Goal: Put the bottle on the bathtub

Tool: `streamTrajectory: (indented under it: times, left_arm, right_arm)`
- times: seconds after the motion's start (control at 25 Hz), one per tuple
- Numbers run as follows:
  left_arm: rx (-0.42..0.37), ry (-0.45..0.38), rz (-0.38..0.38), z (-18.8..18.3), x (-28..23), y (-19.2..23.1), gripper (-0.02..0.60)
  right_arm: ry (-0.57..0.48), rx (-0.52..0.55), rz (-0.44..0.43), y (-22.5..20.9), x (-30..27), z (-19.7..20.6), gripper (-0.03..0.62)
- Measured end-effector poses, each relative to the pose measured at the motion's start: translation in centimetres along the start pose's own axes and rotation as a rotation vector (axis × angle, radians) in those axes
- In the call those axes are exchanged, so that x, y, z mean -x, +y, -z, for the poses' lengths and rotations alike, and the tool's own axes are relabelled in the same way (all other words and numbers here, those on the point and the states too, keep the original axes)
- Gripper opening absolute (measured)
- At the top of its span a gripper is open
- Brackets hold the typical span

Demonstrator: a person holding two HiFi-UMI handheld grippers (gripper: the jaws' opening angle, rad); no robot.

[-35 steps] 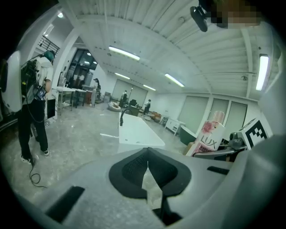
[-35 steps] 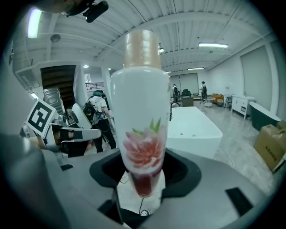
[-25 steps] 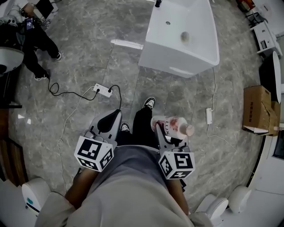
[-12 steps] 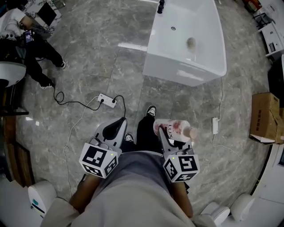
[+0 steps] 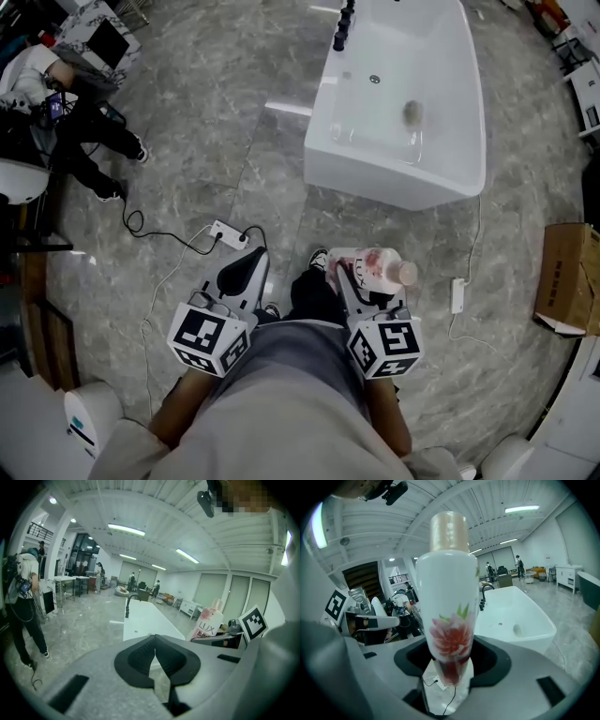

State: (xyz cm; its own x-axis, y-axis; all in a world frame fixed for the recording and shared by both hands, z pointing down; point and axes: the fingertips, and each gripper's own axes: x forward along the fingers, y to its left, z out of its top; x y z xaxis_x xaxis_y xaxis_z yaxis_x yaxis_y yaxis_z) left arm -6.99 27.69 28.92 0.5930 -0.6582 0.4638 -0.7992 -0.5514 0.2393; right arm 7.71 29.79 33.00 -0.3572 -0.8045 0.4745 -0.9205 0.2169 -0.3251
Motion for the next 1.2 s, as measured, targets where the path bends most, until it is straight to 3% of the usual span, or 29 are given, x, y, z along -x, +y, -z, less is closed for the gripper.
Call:
streamTrajectory:
  times: [0.32, 0.64, 1.2]
  left_arm:
    - [-0.002, -0.041, -0.06, -3.9, -5.1, -0.5, 0.006]
    - [-0.017, -0.015, -0.079, -4.9, -6.9, -0.3, 0.006]
    - [-0.007, -0.004, 0.054, -8.5, -14.8, 3.6, 0.006]
  right_arm:
    - [-0.012, 0.032, -0.063, -4.8, -2.9, -4.1, 0.23]
    - [-0.028, 0.001, -0.082, -6.2, -4.7, -5.5, 0.23]
    - [0.017, 0.028, -0.034, -7.9, -10.7, -8.8, 0.23]
